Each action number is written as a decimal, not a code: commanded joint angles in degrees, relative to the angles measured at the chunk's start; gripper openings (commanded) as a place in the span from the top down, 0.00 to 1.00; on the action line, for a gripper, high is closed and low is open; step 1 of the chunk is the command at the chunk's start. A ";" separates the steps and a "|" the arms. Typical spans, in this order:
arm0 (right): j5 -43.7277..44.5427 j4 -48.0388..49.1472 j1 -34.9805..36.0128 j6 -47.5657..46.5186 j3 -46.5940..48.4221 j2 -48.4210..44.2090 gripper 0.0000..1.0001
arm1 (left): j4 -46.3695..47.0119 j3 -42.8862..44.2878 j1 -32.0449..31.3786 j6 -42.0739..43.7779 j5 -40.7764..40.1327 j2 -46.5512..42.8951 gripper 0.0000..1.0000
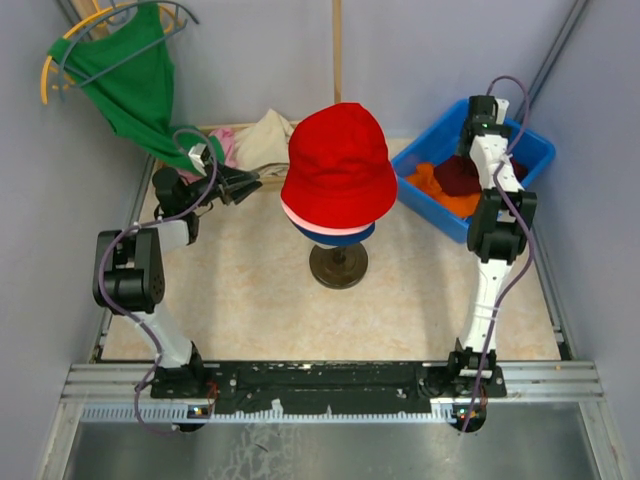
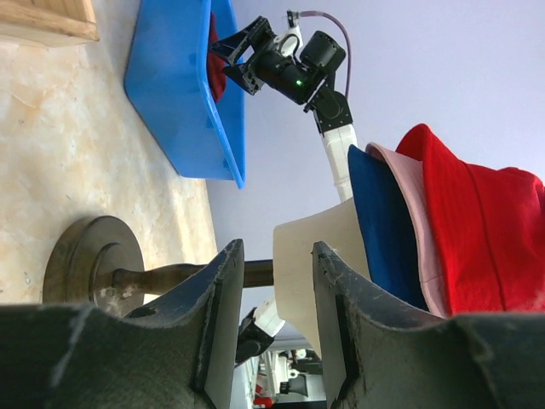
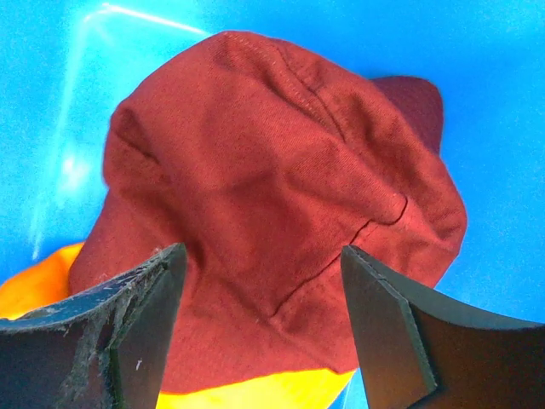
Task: Stack the hats
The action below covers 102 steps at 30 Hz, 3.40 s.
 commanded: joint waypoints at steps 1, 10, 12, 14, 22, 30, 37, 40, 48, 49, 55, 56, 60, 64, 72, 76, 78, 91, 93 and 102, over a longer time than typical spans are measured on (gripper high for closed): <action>7.94 2.33 0.71 -2.46 4.82 2.05 0.27 | 6.99 1.18 0.48 -3.14 1.00 2.80 0.57; 10.04 2.64 0.84 -2.31 7.04 6.33 0.34 | 10.97 1.39 0.53 -5.55 1.18 5.93 0.58; 9.90 2.97 0.97 -2.15 7.17 6.61 0.41 | 11.41 1.54 0.53 -5.91 1.42 6.31 0.58; 9.91 2.88 1.18 -2.17 7.88 7.19 0.48 | 11.42 1.57 0.51 -5.80 1.40 6.54 0.58; 10.45 1.84 1.23 -2.13 8.61 5.82 1.00 | 7.05 2.50 0.52 -2.41 1.95 5.65 0.59; 6.40 0.56 1.28 -1.57 3.31 -9.74 1.00 | -30.96 11.92 0.26 23.18 1.29 -0.70 0.60; -3.47 -7.11 1.27 3.60 4.36 -22.56 1.00 | -39.05 14.53 -0.43 27.22 0.74 -5.22 0.60; -7.32 -10.28 1.17 5.18 6.49 -24.69 1.00 | -39.29 14.73 -0.99 26.76 0.76 -7.28 0.60; -23.27 -16.60 1.22 13.53 23.18 -26.90 1.00 | -44.14 18.99 -2.06 27.62 1.34 -11.33 0.59; -25.22 -17.41 1.19 14.68 25.99 -26.74 1.00 | -44.55 19.41 -2.15 27.56 1.55 -11.85 0.59; -44.62 -6.00 1.10 30.76 20.65 -33.51 1.00 | -48.73 20.81 -2.19 28.81 1.19 -15.63 0.59; -47.46 -2.42 1.09 34.34 18.92 -34.78 1.00 | -49.37 20.76 -2.18 28.95 1.33 -16.16 0.59; -59.67 12.13 1.10 51.10 17.46 -35.62 1.00 | -50.31 19.76 -2.13 29.15 1.21 -18.43 0.59; -65.98 19.97 1.45 65.13 25.39 -31.34 1.00 | -50.19 18.11 -2.14 28.94 1.16 -20.76 0.59; -70.76 19.89 7.08 69.34 23.22 -32.68 1.00 | -48.72 17.97 -2.09 27.58 1.36 -22.29 0.59; -70.01 16.59 11.35 66.73 22.22 -33.18 1.00 | -47.07 17.39 -2.13 26.60 1.44 -22.64 0.59; -69.03 14.98 13.07 65.46 22.28 -33.06 1.00 | -46.27 16.79 -2.14 26.10 1.58 -22.77 0.59; -66.26 8.82 22.38 57.90 15.97 -33.44 1.00 | -43.79 13.74 -1.97 25.29 2.15 -23.96 0.59; -66.27 8.50 23.78 57.94 16.30 -33.23 1.00 | -43.35 13.26 -2.01 24.92 2.21 -23.97 0.59; -66.99 2.47 24.56 55.20 16.16 -35.07 1.00 | -17.04 10.10 -1.96 -0.95 3.70 -25.33 0.49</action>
